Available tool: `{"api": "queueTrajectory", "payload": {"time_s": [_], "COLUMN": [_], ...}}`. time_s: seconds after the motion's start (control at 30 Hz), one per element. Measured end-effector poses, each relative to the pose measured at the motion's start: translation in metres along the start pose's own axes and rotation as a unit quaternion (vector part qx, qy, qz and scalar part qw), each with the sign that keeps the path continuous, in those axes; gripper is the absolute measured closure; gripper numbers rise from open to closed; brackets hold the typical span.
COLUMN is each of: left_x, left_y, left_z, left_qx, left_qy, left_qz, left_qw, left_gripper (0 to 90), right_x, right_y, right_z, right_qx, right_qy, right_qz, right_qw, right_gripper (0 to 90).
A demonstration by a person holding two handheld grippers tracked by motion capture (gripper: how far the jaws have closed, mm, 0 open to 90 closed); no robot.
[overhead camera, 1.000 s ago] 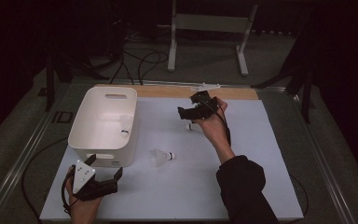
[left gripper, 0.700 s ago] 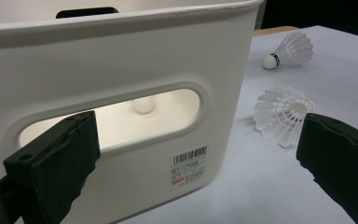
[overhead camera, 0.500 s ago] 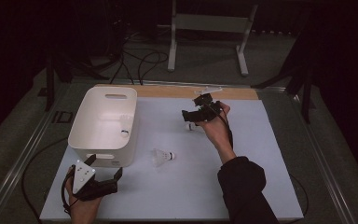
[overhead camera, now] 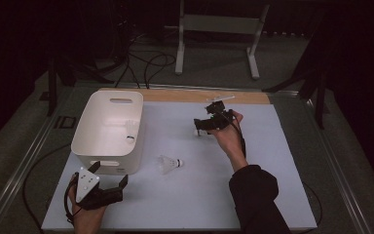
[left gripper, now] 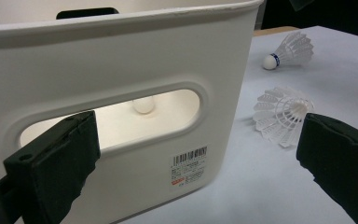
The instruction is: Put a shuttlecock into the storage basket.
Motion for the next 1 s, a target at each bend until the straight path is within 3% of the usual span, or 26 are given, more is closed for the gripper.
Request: {"api": "queueTrajectory", "payload": {"time_s": [0.57, 1.0], "left_x": [0.0, 0.0], "left_y": [0.0, 0.0], "left_z": [0.0, 0.0], "left_qx": [0.0, 0.0], "left_qy": [0.0, 0.0], "left_qz": [0.0, 0.0], "left_qw": [1.0, 1.0], "left_gripper": [0.0, 0.0], "right_x": [-0.01, -0.02], "right_y": [0.002, 0.008], "right_z": [0.011, 0.019], "right_qx": [0.005, 0.005], "right_qy": [-0.019, -0.035], "right_qz": [-0.002, 0.011], "right_qw": [0.9998, 0.9993], "right_gripper": [8.4, 8.6]}}
Point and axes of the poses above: each handheld gripper's, and its own axes: z roughly forward along the jaws, x roughly out of its top, y roughly to its right, the point moved 3 cm from there along z, roughly forward along the jaws, and after that the axes turned 2 degrees about -y, right-handed, at the moved point
